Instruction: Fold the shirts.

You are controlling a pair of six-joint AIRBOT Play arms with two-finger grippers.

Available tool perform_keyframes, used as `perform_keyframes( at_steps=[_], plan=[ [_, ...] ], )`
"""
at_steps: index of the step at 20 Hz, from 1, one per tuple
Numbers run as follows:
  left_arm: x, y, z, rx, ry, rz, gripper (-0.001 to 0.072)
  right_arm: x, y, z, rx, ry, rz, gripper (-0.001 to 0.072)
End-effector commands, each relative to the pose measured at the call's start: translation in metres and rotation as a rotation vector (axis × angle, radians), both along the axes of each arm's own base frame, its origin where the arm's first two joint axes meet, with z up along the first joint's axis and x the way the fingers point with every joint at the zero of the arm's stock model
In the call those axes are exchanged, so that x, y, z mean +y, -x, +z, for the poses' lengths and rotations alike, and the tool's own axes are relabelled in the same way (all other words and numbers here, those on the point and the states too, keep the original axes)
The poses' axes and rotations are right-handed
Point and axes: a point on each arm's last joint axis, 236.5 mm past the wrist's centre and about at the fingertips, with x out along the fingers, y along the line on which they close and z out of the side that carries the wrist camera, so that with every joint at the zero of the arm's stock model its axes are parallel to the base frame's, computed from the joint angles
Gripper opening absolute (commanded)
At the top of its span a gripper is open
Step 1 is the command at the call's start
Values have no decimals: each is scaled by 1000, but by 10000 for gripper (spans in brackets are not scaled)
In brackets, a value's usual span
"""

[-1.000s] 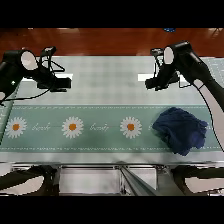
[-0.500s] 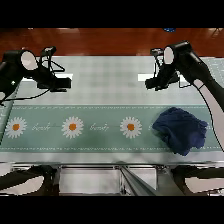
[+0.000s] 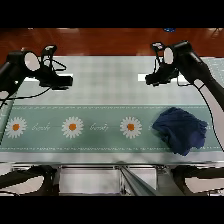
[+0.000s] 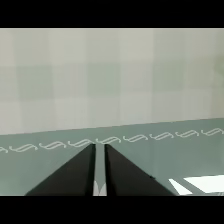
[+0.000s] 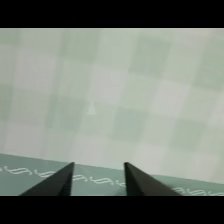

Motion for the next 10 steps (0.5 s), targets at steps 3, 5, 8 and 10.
perform_keyframes(
  at_steps=[3,5,8,10],
  plan=[
    [25,-9,2,-16,-75,-16,506,-69,10,57,-67,229,-28,408],
    [50,3,9,40,-129,1,505,-93,25,93,-129,191,-129,408],
    [72,28,21,97,-122,50,505,-128,67,127,-208,147,-253,408],
    [63,44,26,72,-62,71,505,-147,108,123,-217,133,-317,408]
  ],
)
